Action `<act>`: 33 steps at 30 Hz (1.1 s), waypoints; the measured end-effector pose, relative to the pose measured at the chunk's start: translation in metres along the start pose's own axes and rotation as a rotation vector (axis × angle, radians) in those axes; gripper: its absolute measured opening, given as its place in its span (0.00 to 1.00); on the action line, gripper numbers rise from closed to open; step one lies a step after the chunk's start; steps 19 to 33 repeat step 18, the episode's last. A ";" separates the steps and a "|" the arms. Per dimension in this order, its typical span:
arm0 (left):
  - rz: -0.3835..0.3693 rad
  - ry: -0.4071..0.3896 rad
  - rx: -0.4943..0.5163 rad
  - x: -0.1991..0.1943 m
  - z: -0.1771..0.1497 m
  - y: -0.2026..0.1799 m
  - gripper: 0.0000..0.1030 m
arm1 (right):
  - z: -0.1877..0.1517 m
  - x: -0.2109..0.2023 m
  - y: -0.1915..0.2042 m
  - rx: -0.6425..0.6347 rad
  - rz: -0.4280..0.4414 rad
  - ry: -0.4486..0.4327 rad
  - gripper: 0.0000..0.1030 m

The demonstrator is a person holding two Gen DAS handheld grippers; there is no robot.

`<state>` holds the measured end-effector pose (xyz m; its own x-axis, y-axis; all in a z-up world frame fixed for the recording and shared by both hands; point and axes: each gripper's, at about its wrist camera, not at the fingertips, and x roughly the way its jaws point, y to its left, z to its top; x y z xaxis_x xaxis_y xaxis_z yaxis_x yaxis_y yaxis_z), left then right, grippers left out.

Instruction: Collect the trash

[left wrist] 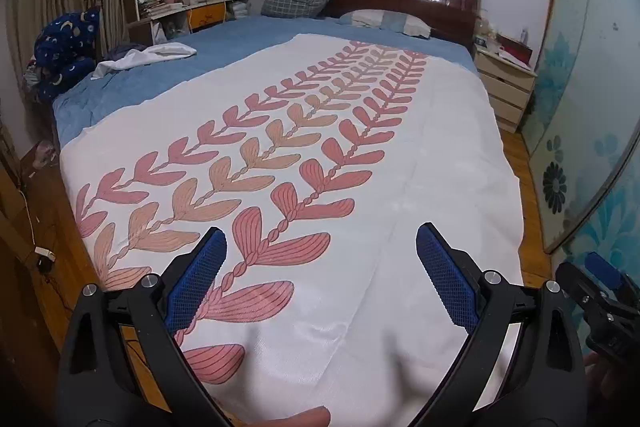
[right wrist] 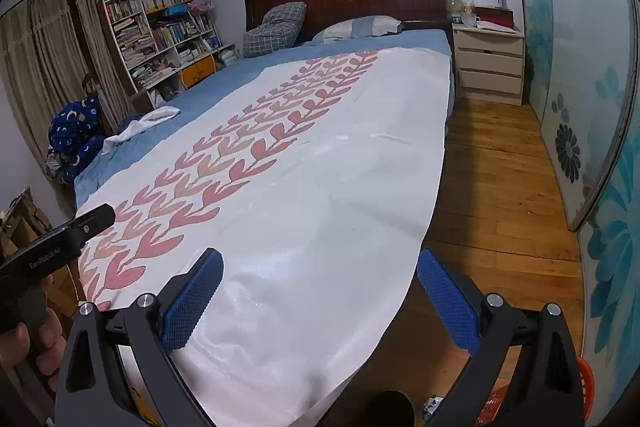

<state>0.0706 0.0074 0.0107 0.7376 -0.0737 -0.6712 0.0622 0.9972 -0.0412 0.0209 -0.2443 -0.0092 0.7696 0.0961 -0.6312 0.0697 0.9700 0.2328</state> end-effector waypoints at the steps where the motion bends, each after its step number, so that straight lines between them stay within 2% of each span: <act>1: -0.001 0.002 -0.003 0.000 -0.001 0.000 0.92 | 0.000 -0.002 0.001 -0.001 0.002 0.004 0.93; 10: 0.005 0.020 -0.038 0.000 -0.008 0.008 0.92 | -0.004 0.000 0.004 -0.009 0.014 0.025 0.93; 13: -0.027 0.040 -0.069 0.003 -0.007 0.014 0.92 | -0.005 0.001 0.006 -0.010 0.012 0.028 0.93; 18: 0.011 0.071 -0.065 0.013 -0.005 0.016 0.92 | -0.005 0.007 0.009 -0.018 0.017 0.037 0.93; 33: 0.011 0.071 -0.065 0.013 -0.005 0.016 0.92 | -0.005 0.007 0.009 -0.018 0.017 0.037 0.93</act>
